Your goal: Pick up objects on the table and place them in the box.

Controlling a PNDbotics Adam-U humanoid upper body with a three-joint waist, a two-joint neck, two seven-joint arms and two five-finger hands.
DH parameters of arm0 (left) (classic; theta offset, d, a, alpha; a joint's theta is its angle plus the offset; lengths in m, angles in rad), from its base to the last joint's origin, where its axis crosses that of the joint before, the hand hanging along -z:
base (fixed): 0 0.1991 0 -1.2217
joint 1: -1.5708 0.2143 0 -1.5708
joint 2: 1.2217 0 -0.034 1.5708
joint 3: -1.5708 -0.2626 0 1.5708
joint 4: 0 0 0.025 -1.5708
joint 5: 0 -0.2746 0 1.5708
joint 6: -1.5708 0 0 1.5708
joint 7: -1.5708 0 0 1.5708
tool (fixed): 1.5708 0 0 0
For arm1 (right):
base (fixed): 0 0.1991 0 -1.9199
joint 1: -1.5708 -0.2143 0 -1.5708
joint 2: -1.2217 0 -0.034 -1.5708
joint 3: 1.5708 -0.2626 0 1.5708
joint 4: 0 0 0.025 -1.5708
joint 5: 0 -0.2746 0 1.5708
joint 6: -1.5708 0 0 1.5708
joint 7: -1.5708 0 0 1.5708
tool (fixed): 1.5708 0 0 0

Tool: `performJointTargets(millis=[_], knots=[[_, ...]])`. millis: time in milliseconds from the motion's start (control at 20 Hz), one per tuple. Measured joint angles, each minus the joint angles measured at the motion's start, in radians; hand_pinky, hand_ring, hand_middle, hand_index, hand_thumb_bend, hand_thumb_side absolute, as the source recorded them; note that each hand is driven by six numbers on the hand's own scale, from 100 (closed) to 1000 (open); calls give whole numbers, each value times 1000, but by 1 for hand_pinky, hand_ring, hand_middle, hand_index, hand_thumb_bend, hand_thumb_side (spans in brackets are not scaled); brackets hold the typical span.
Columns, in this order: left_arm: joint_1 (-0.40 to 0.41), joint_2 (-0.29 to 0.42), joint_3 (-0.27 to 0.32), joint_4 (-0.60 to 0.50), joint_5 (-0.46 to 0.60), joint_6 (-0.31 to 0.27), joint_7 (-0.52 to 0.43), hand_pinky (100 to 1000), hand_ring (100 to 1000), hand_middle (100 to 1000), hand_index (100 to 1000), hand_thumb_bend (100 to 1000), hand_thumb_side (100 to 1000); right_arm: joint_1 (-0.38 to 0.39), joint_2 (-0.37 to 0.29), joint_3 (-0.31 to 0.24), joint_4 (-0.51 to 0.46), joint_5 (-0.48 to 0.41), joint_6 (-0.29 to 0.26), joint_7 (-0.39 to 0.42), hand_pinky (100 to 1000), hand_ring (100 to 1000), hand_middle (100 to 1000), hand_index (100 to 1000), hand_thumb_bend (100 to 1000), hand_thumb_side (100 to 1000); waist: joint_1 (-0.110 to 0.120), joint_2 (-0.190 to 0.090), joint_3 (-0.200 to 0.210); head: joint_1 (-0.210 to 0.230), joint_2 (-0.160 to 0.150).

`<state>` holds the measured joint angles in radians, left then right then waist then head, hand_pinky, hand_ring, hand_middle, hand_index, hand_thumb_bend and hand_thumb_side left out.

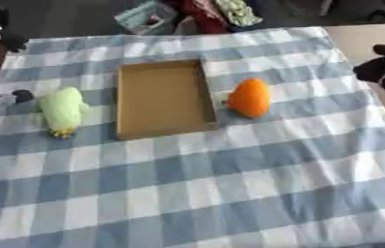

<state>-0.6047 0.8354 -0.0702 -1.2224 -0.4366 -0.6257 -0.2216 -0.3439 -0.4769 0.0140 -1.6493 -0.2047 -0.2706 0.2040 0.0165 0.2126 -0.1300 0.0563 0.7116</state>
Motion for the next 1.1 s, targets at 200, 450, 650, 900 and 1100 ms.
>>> performJointTargets(millis=[200, 450, 650, 900, 1100], knots=[[-13, -10, -18, 27, -60, -26, 4, 783, 696, 687, 857, 563, 327, 0, 1, 5, 2, 0, 0, 1, 819, 783, 665, 885, 100, 669, 0, 0, -5, 3, 0], [-26, -37, -30, 71, -122, -40, 10, 779, 691, 683, 858, 550, 349, 0, 6, 5, 3, -1, 1, 6, 819, 783, 665, 885, 100, 670, 0, 0, -12, 6, 0], [-39, -62, -32, 114, -166, -45, 14, 777, 692, 684, 859, 552, 359, 0, 6, 8, 3, -3, 1, 9, 820, 783, 665, 885, 100, 674, 0, 1, -19, 7, 0], [-50, -86, -34, 164, -219, -49, 28, 774, 689, 681, 860, 552, 372, 0, 6, 12, 4, -7, 3, 12, 820, 784, 665, 885, 100, 677, 0, 4, -32, 11, 0], [-52, -97, -37, 188, -258, -54, 40, 774, 692, 688, 866, 563, 393, 0, 6, 12, 4, -9, 2, 13, 821, 784, 664, 885, 100, 678, 0, 4, -36, 11, 0]])
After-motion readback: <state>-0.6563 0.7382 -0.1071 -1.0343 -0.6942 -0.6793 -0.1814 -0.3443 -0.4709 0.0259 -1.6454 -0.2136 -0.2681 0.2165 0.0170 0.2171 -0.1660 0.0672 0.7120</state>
